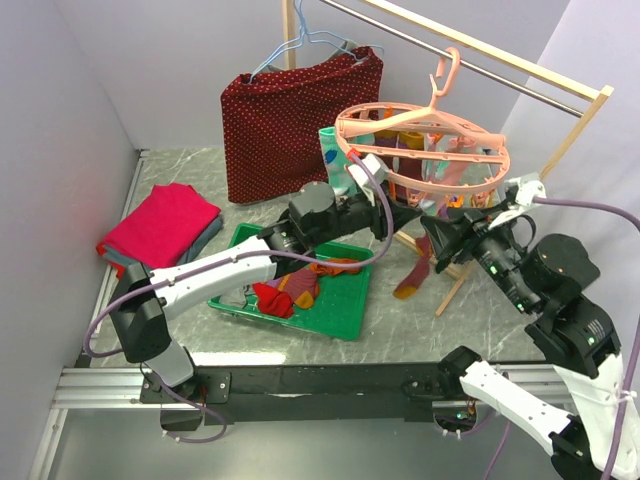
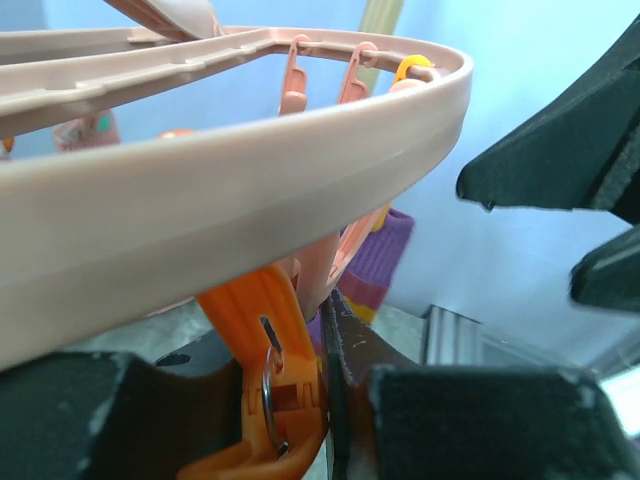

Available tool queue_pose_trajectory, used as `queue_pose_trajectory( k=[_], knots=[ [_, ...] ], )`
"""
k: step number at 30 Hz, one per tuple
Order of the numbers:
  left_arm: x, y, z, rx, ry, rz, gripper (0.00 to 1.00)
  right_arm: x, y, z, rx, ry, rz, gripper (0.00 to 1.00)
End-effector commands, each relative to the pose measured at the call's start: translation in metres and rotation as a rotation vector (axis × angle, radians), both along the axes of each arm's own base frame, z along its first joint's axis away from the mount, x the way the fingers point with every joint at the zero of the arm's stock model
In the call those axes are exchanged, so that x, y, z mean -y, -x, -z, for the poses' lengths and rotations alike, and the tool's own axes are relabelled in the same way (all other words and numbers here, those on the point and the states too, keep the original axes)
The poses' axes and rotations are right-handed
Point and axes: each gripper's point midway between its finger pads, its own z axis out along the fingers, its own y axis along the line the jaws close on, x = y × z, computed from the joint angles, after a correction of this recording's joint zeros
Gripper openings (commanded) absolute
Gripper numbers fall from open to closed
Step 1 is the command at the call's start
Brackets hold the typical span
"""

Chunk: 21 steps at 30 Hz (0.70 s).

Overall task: Clip the socks to the hanger
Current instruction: Clamp the sock onto the hanger.

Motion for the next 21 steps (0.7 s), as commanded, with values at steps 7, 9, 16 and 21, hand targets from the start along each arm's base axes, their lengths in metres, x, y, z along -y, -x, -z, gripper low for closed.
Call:
queue_pose_trajectory(
  k=[7,9,16,21],
  knots=[
    [0.0,0.0,-0.025,0.102,-0.011,-0.116,0.17,0.004,-0.03,-0.002,0.015,-0.079,0.126,0.59],
    [0.0,0.001,-0.025,0.108,-0.015,-0.119,0.16,0.005,-0.034,-0.004,0.028,-0.099,0.146,0.57],
    [0.005,0.003,-0.022,0.118,-0.035,-0.125,0.16,0.001,-0.04,-0.007,0.053,-0.133,0.147,0.53],
    [0.007,0.005,-0.02,0.12,-0.041,-0.119,0.16,0.0,-0.047,-0.004,0.053,-0.135,0.165,0.51]
  ],
)
